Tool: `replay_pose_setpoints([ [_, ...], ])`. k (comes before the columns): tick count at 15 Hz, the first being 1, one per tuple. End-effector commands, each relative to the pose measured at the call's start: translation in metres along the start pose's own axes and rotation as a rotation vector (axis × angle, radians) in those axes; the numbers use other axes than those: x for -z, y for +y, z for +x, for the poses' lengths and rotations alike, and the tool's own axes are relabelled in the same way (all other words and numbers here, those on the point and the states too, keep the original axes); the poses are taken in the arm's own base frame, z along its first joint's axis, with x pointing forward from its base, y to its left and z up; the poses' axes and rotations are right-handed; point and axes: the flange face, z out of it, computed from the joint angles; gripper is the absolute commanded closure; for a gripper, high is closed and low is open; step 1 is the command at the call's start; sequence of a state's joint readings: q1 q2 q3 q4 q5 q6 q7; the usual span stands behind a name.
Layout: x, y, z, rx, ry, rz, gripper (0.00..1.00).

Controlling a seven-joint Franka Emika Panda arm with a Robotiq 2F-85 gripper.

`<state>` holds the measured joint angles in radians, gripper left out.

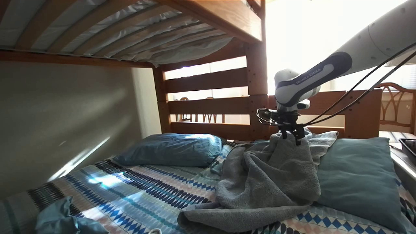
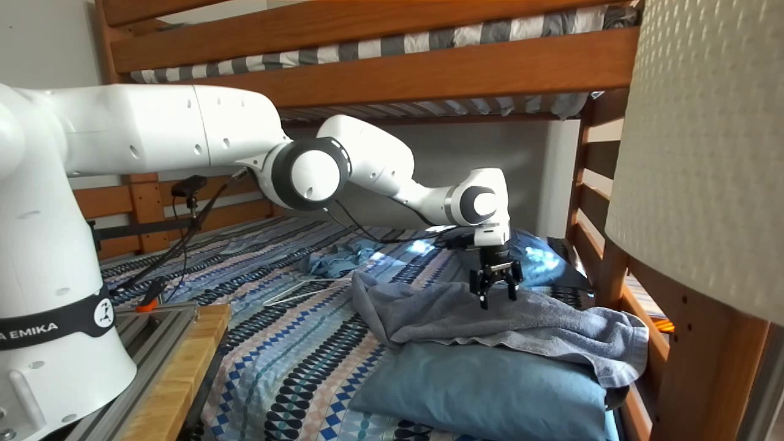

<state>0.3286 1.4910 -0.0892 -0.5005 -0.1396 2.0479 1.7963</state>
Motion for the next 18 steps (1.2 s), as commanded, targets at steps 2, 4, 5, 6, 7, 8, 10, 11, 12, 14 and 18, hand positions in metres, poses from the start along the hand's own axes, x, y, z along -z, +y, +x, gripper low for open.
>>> replay_pose_setpoints([
  [2,-0.014,0.021,0.002,-0.016,0.084,-0.165,0.00],
  [4,-0.014,0.022,0.002,-0.024,0.073,-0.182,0.00],
  [5,-0.012,0.019,0.003,-0.003,0.066,-0.165,0.00],
  [6,-0.013,0.020,0.004,-0.005,0.067,-0.170,0.00],
  [7,-0.013,0.020,0.004,-0.006,0.067,-0.170,0.00],
  [8,-0.013,0.020,0.004,-0.006,0.068,-0.171,0.00],
  [10,-0.010,0.020,0.000,0.099,0.131,-0.166,0.00],
  [11,-0.012,0.022,0.006,0.162,0.150,-0.188,0.00],
  [12,-0.013,0.022,0.008,0.216,0.154,-0.191,0.00],
  [14,-0.013,0.018,0.016,0.320,0.166,-0.181,0.00],
  [18,-0.021,0.009,0.032,0.464,0.188,-0.108,0.00],
])
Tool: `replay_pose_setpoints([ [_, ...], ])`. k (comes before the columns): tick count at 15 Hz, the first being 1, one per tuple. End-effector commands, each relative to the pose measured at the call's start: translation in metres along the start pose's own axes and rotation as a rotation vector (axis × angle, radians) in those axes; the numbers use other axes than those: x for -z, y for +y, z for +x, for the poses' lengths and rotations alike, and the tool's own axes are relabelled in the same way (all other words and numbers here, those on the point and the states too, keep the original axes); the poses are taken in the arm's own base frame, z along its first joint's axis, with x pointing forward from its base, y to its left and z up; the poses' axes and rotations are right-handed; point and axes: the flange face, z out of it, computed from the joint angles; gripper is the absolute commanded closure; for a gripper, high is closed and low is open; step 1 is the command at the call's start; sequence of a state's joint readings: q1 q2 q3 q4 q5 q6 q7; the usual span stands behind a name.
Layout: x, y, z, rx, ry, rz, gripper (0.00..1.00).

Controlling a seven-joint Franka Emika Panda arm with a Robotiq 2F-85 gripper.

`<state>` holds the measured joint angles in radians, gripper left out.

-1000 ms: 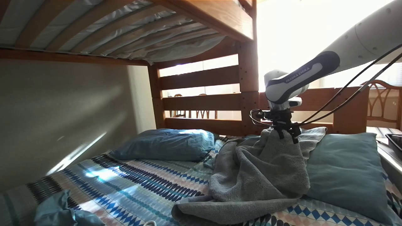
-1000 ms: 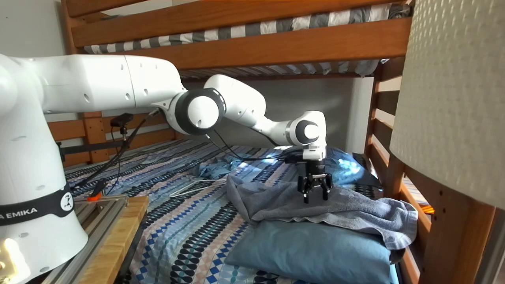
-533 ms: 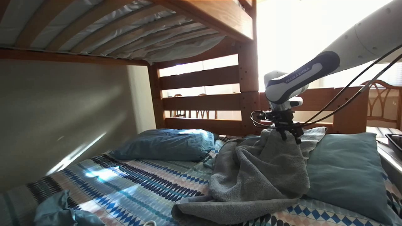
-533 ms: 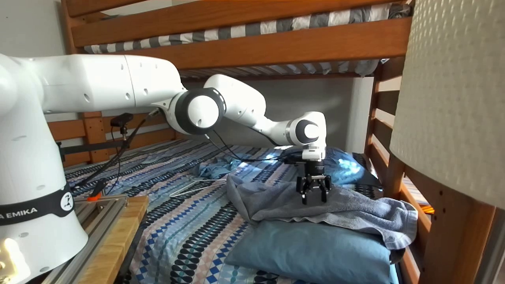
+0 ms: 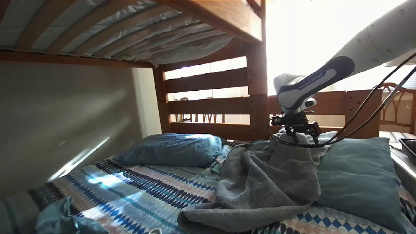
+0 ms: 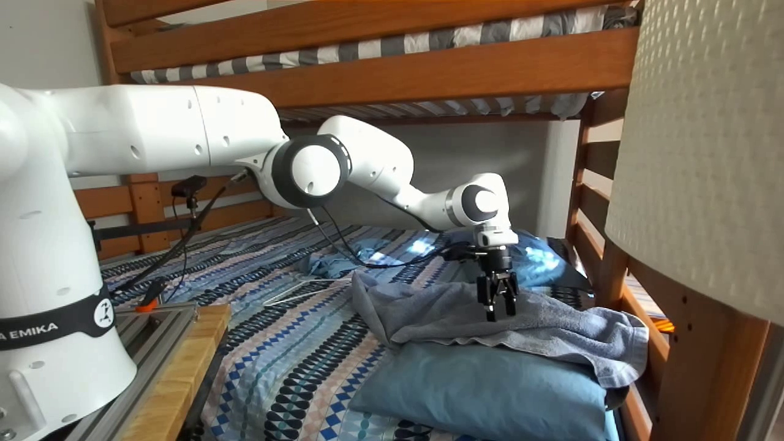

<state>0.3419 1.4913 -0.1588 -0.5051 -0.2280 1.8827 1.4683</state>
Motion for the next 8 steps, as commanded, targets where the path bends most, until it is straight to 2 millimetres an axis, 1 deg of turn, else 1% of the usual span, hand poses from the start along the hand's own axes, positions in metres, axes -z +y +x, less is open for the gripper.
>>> replay_pose_setpoints([
  [1,-0.014,-0.007,0.014,0.118,0.065,0.107,0.00],
  [2,-0.019,-0.008,0.017,0.111,0.053,0.146,0.06],
  [3,-0.025,-0.009,0.018,0.120,0.059,0.178,0.26],
  [6,-0.042,-0.009,0.022,0.126,0.048,0.249,0.48],
  [8,-0.049,-0.008,0.021,0.125,0.047,0.266,0.62],
])
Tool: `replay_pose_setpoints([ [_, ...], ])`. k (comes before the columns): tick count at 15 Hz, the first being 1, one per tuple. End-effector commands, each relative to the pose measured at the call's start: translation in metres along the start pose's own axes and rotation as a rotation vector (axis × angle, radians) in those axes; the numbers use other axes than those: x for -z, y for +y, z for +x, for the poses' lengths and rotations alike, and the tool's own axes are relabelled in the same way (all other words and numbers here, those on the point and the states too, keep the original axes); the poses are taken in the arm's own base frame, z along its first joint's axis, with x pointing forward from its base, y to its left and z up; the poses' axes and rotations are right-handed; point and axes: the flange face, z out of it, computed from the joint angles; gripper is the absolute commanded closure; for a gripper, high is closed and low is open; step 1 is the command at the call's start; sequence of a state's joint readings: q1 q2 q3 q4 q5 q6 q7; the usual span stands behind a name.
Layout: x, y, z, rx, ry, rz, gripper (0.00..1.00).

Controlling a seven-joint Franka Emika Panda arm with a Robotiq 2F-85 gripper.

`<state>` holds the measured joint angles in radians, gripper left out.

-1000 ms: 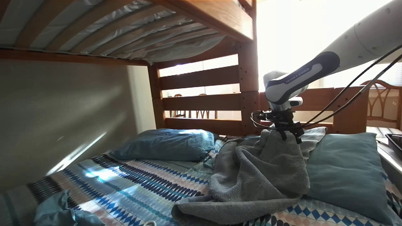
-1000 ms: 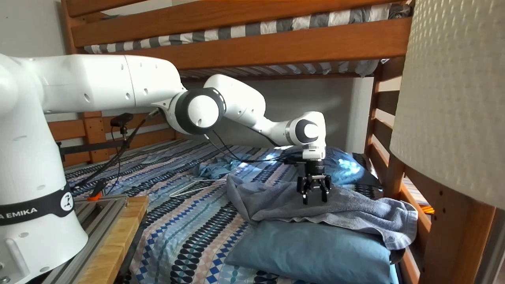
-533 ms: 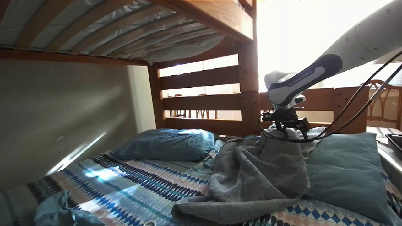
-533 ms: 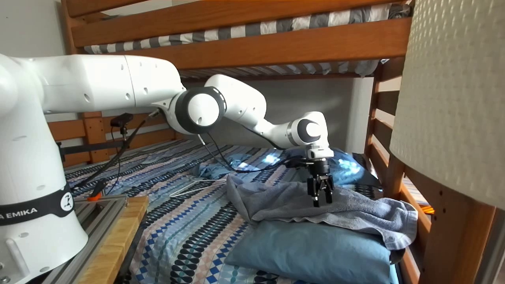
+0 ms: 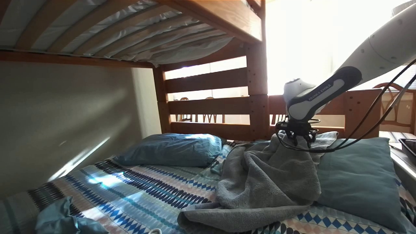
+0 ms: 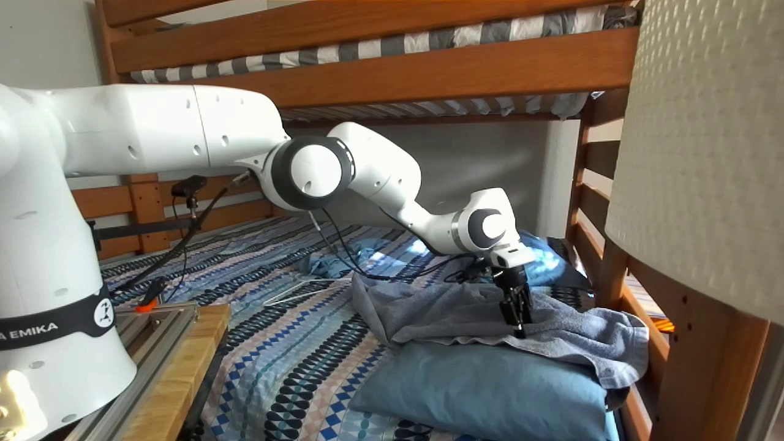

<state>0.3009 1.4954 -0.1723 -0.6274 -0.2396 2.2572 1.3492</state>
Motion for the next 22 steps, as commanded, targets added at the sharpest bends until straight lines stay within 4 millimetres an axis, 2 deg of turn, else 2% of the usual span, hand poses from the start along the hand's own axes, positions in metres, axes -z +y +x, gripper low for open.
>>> replay_pose_setpoints([
  [1,-0.014,0.006,-0.001,0.011,0.003,0.038,0.70],
  [4,-0.012,0.011,0.001,-0.057,0.038,-0.017,0.90],
  [5,-0.008,0.013,0.005,-0.137,0.062,-0.060,0.98],
  [7,0.003,0.011,0.010,-0.236,0.090,-0.059,1.00],
  [8,0.009,0.009,0.011,-0.286,0.110,-0.058,0.97],
  [12,0.038,0.005,0.021,-0.485,0.189,-0.060,0.97],
  [15,0.060,0.007,0.030,-0.633,0.232,-0.072,0.97],
  [17,0.068,0.014,0.032,-0.725,0.262,-0.091,0.97],
  [19,0.070,0.025,0.030,-0.810,0.288,-0.133,0.97],
  [22,0.077,0.043,0.009,-0.914,0.331,-0.220,0.97],
])
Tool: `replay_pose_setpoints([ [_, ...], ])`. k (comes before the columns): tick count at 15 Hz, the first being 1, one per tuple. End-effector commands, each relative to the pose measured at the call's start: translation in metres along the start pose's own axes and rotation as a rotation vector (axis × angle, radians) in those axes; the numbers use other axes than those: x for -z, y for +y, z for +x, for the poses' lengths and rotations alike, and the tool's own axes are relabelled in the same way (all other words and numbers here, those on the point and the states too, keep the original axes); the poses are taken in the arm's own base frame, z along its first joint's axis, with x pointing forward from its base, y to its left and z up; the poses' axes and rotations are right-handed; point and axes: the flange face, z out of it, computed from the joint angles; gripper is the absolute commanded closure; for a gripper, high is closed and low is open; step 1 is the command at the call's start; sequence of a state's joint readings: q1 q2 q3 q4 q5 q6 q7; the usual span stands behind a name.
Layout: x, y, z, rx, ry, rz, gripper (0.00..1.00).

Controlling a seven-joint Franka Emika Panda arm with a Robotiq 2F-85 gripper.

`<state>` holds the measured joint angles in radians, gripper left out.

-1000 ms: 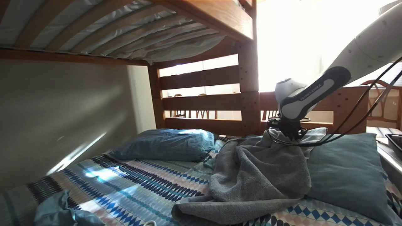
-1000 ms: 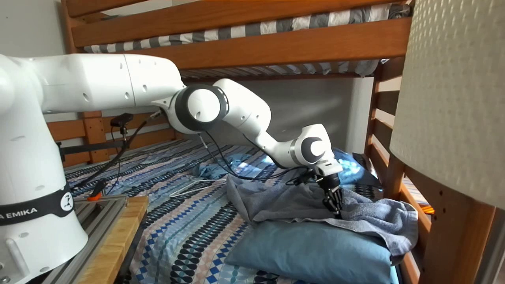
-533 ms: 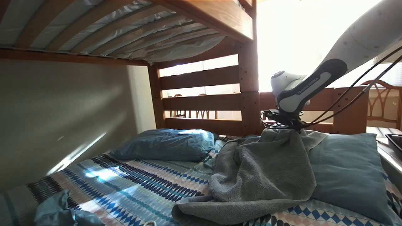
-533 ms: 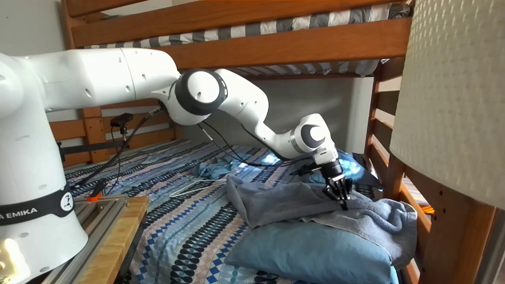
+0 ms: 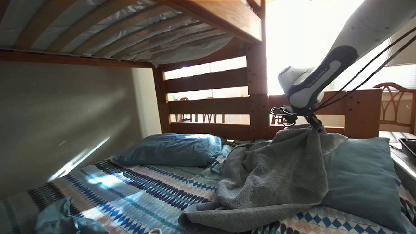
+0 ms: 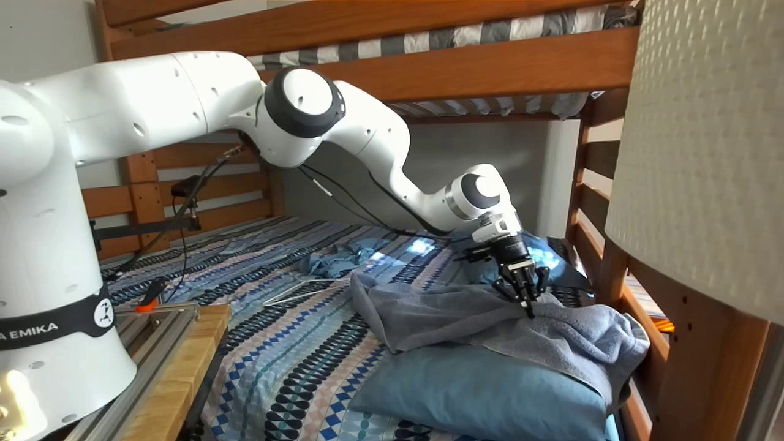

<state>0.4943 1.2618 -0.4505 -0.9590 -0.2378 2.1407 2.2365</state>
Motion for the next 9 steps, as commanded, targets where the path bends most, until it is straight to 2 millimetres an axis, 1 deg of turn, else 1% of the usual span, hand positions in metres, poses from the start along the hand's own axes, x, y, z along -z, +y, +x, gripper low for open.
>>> replay_pose_setpoints([
  [1,0.017,0.037,0.011,-0.139,0.096,-0.099,0.97],
  [4,0.037,0.069,0.011,-0.238,0.180,-0.157,0.97],
  [9,0.081,0.124,0.009,-0.399,0.317,-0.247,0.97],
])
